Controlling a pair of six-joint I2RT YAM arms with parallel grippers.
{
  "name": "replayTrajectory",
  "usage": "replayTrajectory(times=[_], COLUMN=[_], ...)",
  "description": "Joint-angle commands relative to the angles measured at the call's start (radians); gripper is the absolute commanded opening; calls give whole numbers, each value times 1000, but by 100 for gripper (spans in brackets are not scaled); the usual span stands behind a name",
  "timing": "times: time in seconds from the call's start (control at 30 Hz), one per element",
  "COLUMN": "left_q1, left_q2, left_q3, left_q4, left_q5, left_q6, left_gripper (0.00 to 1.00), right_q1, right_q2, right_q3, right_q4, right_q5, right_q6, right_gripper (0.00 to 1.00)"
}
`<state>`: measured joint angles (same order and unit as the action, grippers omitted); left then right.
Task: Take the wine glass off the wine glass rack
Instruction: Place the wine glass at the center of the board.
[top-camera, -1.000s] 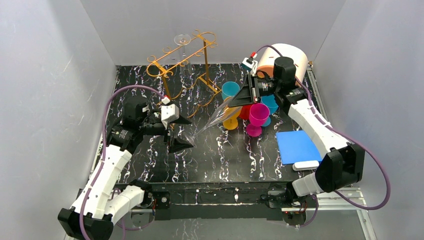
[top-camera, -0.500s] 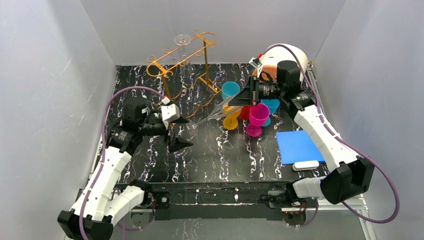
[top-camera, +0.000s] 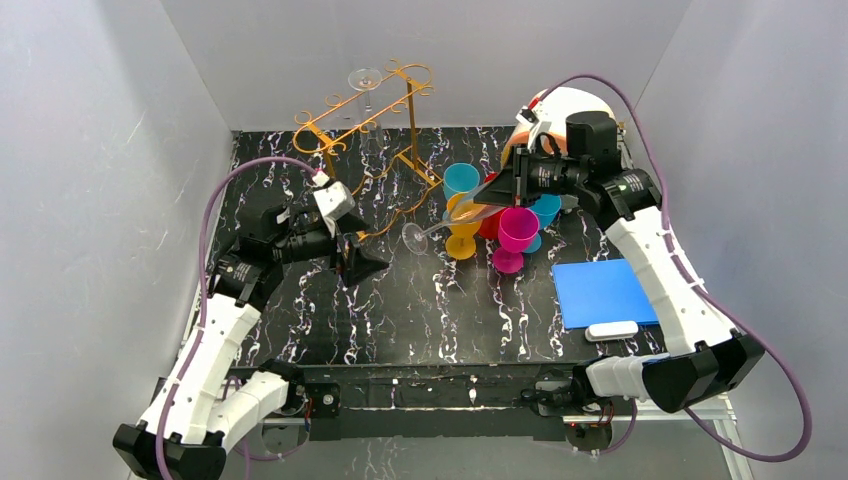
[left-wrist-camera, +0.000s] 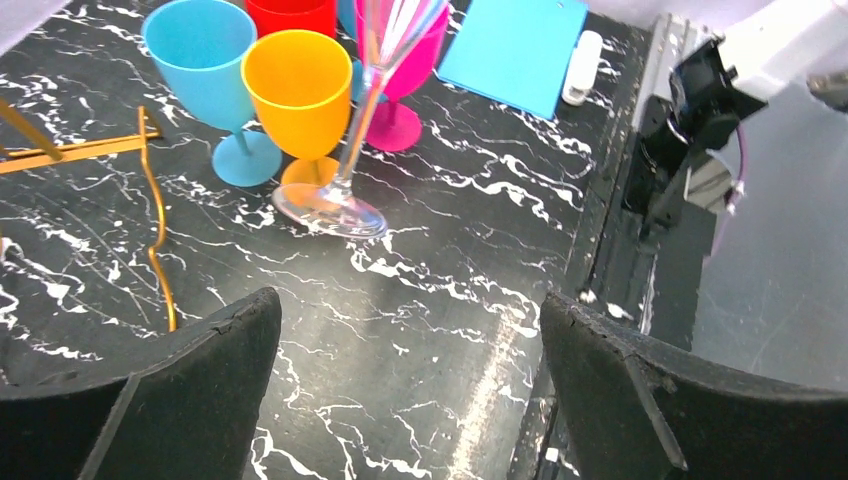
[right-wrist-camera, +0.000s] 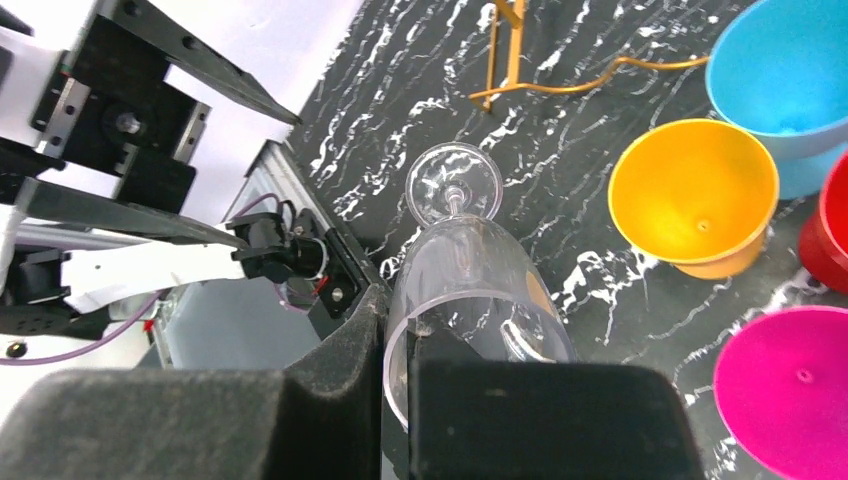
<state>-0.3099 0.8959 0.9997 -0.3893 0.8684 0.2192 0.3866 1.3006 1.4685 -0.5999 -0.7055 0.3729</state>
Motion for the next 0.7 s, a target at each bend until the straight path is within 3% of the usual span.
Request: replayTrajectory(times=[0.0, 0.2, 0.47, 0.53, 0.67], left_q1=[-3, -3, -2, -2, -2], left_q2=[-19, 21, 78, 62, 26], left_q3=[24, 15, 63, 63, 126], left_q4=[63, 73, -17, -5, 6], left_q5=[-107, -115, -68, -41, -118], left_q6=[-156, -359, -357, -333, -377], left_gripper=[98, 98, 98, 98, 98], right_q1=[-2, 39, 224, 293, 404], right_q2=[2, 1, 54, 71, 123], right_q3=[65, 75, 101, 101, 102], right_q4=[-177, -253, -353, -365, -387], right_q5=[100, 229, 498, 595, 846], right_q6=[-67, -74, -116, -135, -157], right_gripper=[1, 1, 1, 1, 1])
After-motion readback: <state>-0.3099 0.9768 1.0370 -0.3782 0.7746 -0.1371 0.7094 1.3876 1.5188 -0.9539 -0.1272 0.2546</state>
